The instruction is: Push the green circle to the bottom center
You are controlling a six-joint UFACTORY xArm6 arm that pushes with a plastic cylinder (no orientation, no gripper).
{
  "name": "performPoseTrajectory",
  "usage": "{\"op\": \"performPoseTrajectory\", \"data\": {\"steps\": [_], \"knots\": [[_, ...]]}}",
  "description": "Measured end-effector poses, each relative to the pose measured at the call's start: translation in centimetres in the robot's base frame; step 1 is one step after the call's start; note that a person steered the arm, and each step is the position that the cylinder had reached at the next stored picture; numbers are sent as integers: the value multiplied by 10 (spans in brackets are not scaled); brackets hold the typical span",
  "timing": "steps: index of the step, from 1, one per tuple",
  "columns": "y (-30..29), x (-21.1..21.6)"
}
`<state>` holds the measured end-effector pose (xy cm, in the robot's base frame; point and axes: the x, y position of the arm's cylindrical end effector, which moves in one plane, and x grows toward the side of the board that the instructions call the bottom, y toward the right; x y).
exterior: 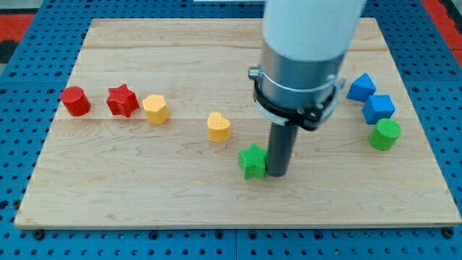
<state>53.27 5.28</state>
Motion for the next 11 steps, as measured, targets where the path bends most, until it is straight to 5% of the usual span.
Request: {"op": "performPoseTrajectory", "data": {"steps": [1,3,5,6,9,11], "knots": [[-15,-9],[134,18],[283,-58],[261,-84],[72,-20],[151,-19]]}}
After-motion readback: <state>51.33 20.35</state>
